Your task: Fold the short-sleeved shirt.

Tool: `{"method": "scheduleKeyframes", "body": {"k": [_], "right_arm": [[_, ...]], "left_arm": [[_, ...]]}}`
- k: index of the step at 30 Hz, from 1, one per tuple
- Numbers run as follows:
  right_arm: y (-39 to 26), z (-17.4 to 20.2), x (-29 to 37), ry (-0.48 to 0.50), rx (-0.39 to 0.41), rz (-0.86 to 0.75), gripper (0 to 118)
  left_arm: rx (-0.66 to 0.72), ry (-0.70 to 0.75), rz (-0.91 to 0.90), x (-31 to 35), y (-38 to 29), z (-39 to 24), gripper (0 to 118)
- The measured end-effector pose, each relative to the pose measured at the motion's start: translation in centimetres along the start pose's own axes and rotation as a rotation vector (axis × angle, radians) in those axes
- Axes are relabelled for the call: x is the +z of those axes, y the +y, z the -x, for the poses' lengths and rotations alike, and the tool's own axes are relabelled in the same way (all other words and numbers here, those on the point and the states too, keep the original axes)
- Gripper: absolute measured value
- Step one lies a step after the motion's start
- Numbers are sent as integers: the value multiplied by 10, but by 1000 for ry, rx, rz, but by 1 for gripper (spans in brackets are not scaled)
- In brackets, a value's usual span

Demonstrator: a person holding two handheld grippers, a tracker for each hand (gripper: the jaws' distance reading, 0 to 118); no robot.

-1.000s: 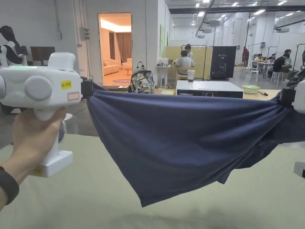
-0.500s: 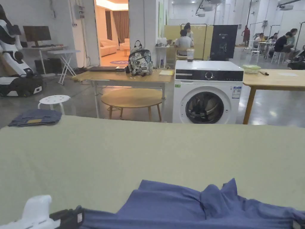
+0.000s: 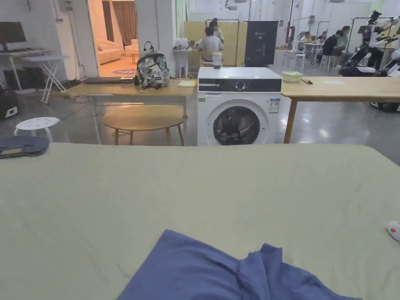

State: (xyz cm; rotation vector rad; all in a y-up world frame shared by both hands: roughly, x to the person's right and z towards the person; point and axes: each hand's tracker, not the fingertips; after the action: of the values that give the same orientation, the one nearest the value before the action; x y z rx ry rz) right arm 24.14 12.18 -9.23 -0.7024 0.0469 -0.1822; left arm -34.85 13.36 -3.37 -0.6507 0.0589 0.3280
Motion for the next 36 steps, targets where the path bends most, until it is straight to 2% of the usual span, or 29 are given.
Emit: {"method": "scheduleKeyframes", "body": {"k": [1, 4, 10, 11, 12, 13, 14, 16, 22, 29, 30, 31, 33, 36], "right_arm": [[1, -3, 6, 10, -6, -21, 82], [16, 0, 32, 14, -11, -120, 82], [80, 52, 65, 26, 148, -289, 79], [87, 60, 67, 39, 164, -307, 68], [95, 69, 68, 49, 174, -314, 51], [100, 74, 66, 59, 182, -332, 31], [103, 80, 65, 76, 197, -352, 10], [110, 93, 60, 70, 222, -362, 0], [117, 110, 23, 41, 272, -325, 0], [114, 106, 14, 64, 228, -285, 0], [112, 104, 14, 68, 228, -281, 0], [110, 102, 14, 73, 225, -275, 0], [105, 98, 15, 86, 212, -255, 0], [96, 90, 15, 94, 186, -223, 0]], "left_arm": [[-13, 6, -15, 4, 2, -1, 61], [-47, 21, -86, 24, 21, -18, 63], [-80, -70, -336, 68, 70, -71, 63], [-71, -87, -366, 73, 75, -77, 58], [-62, -113, -394, 77, 81, -82, 47], [-67, -118, -416, 80, 85, -88, 29], [-91, -113, -445, 81, 88, -94, 1], [-155, -80, -444, 79, 95, -105, 0], [-231, -55, -345, 48, 102, -113, 0], [-202, -28, -275, 28, 107, -91, 0], [-177, -36, -223, 25, 105, -83, 8], [-156, -58, -178, 22, 101, -71, 21], [-81, -59, -138, 16, 85, -51, 56], [7, -54, -22, 2, 55, -18, 60]]}}
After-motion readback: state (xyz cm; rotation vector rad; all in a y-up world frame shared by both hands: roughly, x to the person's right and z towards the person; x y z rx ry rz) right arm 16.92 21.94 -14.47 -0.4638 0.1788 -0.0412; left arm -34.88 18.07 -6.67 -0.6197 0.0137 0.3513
